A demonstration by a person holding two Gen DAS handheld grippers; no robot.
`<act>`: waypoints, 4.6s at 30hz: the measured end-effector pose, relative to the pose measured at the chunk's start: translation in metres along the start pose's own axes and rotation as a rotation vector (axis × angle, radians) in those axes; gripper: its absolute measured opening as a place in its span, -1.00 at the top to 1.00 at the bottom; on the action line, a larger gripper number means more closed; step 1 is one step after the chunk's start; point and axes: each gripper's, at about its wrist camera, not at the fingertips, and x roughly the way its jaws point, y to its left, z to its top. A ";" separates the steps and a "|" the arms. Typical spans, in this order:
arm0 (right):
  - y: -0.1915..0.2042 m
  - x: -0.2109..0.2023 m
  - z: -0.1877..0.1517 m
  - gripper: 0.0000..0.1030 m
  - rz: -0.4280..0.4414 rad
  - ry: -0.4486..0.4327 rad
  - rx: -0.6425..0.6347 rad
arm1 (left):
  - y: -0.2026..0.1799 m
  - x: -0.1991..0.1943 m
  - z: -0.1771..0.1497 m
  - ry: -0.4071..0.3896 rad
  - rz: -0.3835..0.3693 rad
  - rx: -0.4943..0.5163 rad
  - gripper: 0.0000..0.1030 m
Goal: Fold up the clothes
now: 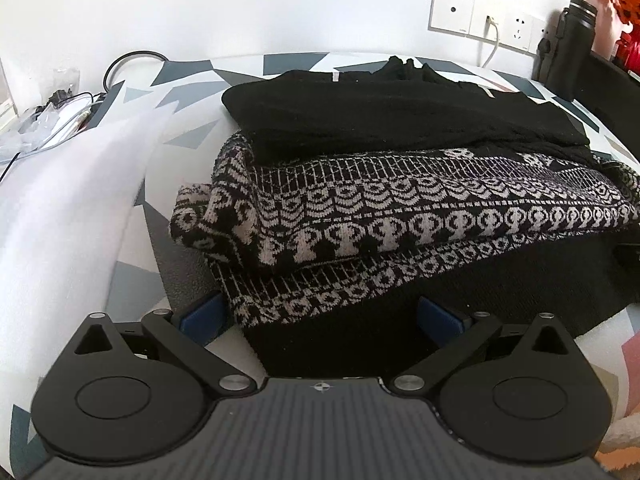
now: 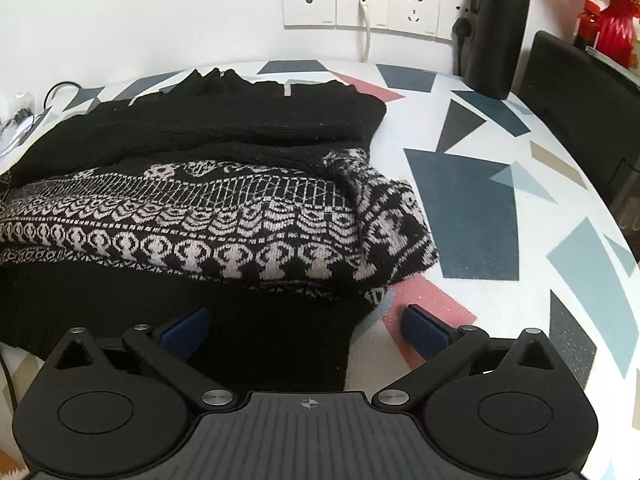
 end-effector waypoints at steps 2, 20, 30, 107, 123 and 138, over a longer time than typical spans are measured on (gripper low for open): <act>0.001 0.000 0.001 -0.94 0.007 0.004 -0.007 | 0.001 -0.003 0.000 0.001 -0.013 0.001 -0.99; -0.005 -0.034 -0.011 0.78 0.239 -0.050 0.017 | 0.032 -0.025 -0.012 0.034 -0.187 -0.224 0.79; -0.021 -0.054 -0.016 0.78 0.312 -0.071 0.044 | 0.025 -0.056 -0.023 -0.048 -0.195 -0.292 0.80; -0.033 -0.136 0.126 0.78 0.256 -0.421 0.279 | 0.066 -0.116 0.117 -0.454 -0.294 -0.164 0.81; -0.049 0.038 0.201 0.78 0.231 -0.289 0.213 | 0.056 0.033 0.188 -0.361 -0.130 -0.186 0.81; -0.046 0.131 0.186 0.75 0.154 -0.165 0.183 | 0.063 0.130 0.186 -0.178 -0.094 -0.214 0.73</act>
